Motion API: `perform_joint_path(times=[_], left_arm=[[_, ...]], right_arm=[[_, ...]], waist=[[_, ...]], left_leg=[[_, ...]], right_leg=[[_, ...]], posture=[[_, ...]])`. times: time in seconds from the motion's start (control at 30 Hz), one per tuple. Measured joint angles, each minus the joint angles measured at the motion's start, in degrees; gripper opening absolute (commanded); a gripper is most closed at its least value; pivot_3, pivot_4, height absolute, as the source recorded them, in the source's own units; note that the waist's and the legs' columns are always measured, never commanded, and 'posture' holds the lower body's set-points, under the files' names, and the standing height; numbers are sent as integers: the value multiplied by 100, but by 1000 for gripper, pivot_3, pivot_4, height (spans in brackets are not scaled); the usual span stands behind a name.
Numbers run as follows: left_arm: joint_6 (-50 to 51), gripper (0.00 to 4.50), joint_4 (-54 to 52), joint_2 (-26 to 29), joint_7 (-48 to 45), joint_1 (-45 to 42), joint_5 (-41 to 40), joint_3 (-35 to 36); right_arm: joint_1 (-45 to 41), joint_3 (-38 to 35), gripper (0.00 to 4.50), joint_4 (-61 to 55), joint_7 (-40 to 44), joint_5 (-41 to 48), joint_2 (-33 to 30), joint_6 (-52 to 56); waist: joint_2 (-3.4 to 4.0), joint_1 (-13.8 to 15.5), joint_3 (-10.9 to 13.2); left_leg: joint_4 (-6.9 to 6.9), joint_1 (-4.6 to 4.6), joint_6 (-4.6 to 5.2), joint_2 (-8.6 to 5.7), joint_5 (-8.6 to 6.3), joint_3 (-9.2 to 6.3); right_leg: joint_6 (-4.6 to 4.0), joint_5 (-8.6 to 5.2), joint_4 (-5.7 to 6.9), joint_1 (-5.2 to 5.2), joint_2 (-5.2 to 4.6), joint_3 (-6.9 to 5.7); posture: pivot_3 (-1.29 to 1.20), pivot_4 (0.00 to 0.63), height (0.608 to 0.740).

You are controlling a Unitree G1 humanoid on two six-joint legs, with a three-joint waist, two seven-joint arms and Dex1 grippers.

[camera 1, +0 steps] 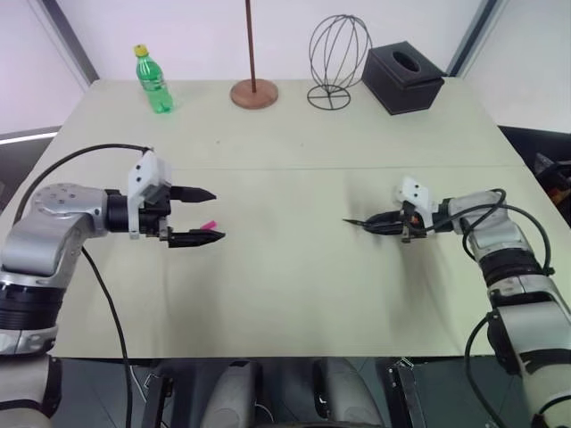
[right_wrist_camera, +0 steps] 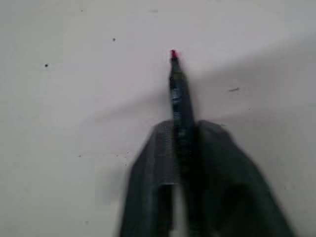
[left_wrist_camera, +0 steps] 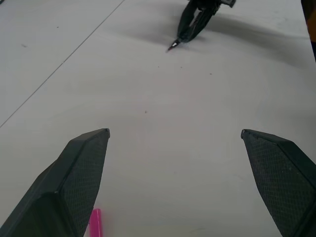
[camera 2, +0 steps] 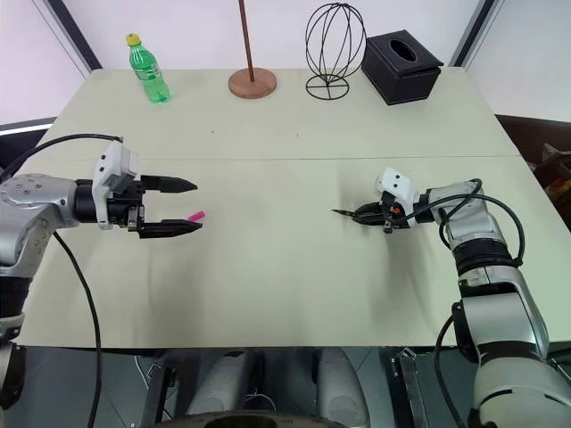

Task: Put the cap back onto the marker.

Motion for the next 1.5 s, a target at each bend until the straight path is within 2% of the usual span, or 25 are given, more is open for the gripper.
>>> perform_joint_path(times=[0.2, 0.3, 0.43, 0.6, 0.7, 0.83, 1.2, 1.5], left_arm=[[17, 4500, 17, 47, 35, -35, -3, 94], [-332, 4500, 272, 112, 58, 16, 216, 140], [-969, 4500, 1075, 355, -32, 193, 727, 134], [-2112, 4500, 2441, 691, -233, -1, 1497, -22], [-2633, 4500, 2971, 449, -229, -313, 1717, -89], [-3046, 4500, 3291, 58, -188, -459, 1844, -212], [-3282, 4500, 3636, -781, 32, -745, 2017, -334], [-3599, 4500, 4378, -1051, 237, -1092, 2270, -425]], right_arm=[[-1, 3, 50, -4, -30, -24, -2, 1], [0, 32, 50, -130, -125, -73, 0, 53], [-6, 190, 50, -684, -577, -478, -70, 172], [5, 497, 50, -2391, -605, -714, -77, 1238], [4, 544, 50, -3425, -612, -534, 245, 1844], [94, 702, 50, -4115, -694, -412, 371, 2316], [420, 750, 50, -4434, -1044, -407, 260, 2430], [489, 740, 50, -4861, -1044, -270, 45, 2642]], waist=[[0, -2, 0], [1, -9, 0], [4, -31, 1], [5, -17, 2], [4, 33, 1], [1, 63, 0], [0, -9, 0], [0, 4, 0]], left_leg=[[0, 0, 0, 0, 0, 1], [0, 2, -1, 0, 1, 2], [-4, -1, -1, 2, 1, 3], [-4, -3, -1, 2, 1, 5], [0, -6, -1, 0, 1, 1], [6, -11, -1, -15, 1, -1], [5, -11, -1, -8, 0, 1], [5, -11, -1, -9, 0, 0]], right_leg=[[0, 0, 0, 0, 0, 0], [0, 0, 1, 0, 0, 0], [-1, 0, 3, -10, 2, 1], [-1, 0, 5, -16, 3, 1], [0, 0, 4, -12, 0, -3], [1, 1, 2, -9, -16, -5], [2, 1, 7, -15, -6, -4], [2, 1, 7, -15, -7, -5]], posture=[[0, 150, 740], [0, 150, 740], [0, 150, 740], [0, 150, 740], [0, 150, 740], [0, 150, 740], [0, 150, 740], [0, 150, 740]])
